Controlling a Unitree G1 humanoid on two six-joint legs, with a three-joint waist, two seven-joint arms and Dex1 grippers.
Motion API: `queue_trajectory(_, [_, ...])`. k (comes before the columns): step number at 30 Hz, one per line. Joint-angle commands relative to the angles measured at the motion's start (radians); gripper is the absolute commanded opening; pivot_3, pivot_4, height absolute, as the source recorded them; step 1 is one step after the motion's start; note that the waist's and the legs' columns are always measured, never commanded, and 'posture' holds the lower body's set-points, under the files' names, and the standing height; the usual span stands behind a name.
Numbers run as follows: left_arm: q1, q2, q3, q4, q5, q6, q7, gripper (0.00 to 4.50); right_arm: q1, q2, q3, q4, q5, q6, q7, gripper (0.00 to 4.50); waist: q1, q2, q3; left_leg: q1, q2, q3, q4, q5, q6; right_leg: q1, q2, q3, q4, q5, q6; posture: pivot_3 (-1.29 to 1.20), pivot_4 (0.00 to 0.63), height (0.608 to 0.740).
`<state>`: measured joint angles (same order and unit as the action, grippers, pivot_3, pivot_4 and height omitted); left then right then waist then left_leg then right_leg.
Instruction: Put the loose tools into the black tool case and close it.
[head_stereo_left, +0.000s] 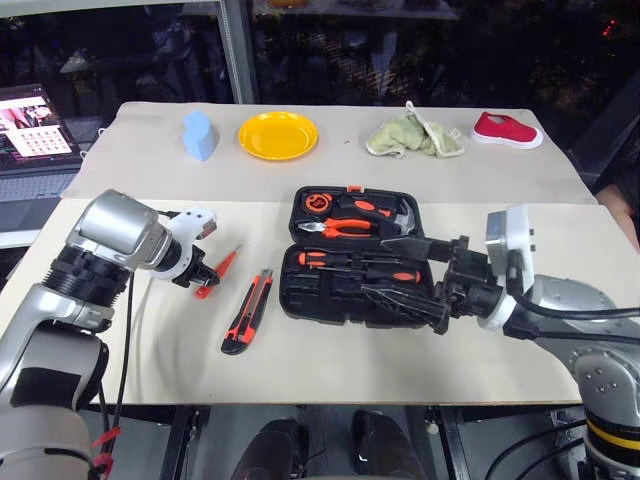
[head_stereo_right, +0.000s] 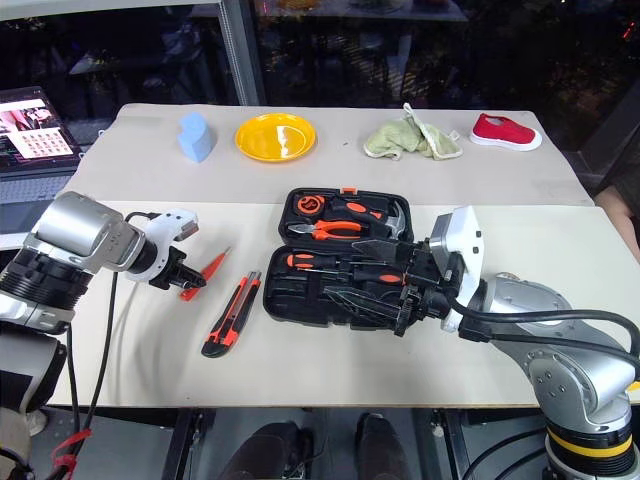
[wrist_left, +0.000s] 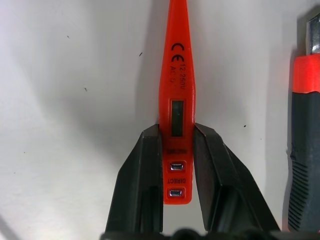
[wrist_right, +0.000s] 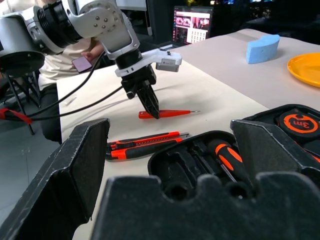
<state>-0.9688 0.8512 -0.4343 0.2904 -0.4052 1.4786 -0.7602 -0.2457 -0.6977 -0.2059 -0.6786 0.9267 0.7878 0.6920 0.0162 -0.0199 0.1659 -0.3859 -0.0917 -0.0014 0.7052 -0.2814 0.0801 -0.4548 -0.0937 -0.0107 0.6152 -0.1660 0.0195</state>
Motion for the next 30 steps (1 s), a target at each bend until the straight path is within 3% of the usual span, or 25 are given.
queue_trajectory(1, [-0.022,0.016,-0.030,0.053,0.044,-0.104,-0.063,0.41,0.023,-0.026,-0.045,-0.032,0.026,-0.014,-0.009,4.50,0.001,0.000,0.000,0.000,0.000,0.000,0.000,0.000,0.000,0.000,0.000,0.000,0.000,0.000,0.000,0.00,0.150,0.740])
queue_trajectory(8, [-0.099,0.051,-0.073,0.004,0.163,-0.607,-0.372,0.41,0.095,-0.083,-0.089,-0.043,0.035,-0.004,-0.012,4.50,0.005,-0.002,0.001,-0.005,0.000,0.000,0.001,0.001,0.000,-0.003,-0.004,0.001,-0.002,0.001,-0.001,0.00,0.150,0.740])
queue_trajectory(10, [-0.121,0.027,-0.098,-0.023,0.203,-0.794,-0.478,0.41,0.123,-0.100,-0.114,-0.042,0.053,0.021,-0.029,4.50,0.006,-0.002,0.001,-0.006,0.000,-0.001,0.001,0.000,0.001,-0.003,-0.005,0.001,-0.003,0.001,-0.001,0.00,0.150,0.740])
queue_trajectory(14, [-0.172,-0.060,-0.154,-0.016,0.283,-0.949,-0.594,0.41,0.169,-0.129,-0.141,-0.059,0.055,0.027,-0.055,4.50,0.012,-0.002,0.001,-0.007,0.000,0.000,0.001,-0.001,0.004,-0.003,-0.006,0.000,-0.005,0.001,-0.001,0.00,0.150,0.740])
queue_trajectory(21, [-0.232,-0.227,-0.247,-0.013,0.389,-0.846,-0.671,0.41,0.232,-0.111,-0.156,-0.129,0.068,0.018,-0.140,4.50,0.005,-0.003,0.001,-0.012,0.002,0.000,0.009,-0.002,0.008,-0.004,-0.004,0.001,-0.003,0.001,0.000,0.00,0.150,0.740])
queue_trajectory(30, [-0.231,-0.292,-0.286,0.045,0.494,-0.888,-0.715,0.41,0.298,-0.089,-0.165,-0.174,0.086,-0.002,-0.221,4.50,-0.002,-0.003,0.001,-0.012,0.002,0.000,0.012,-0.004,0.011,-0.003,0.001,0.000,-0.002,0.001,0.002,0.00,0.150,0.740])
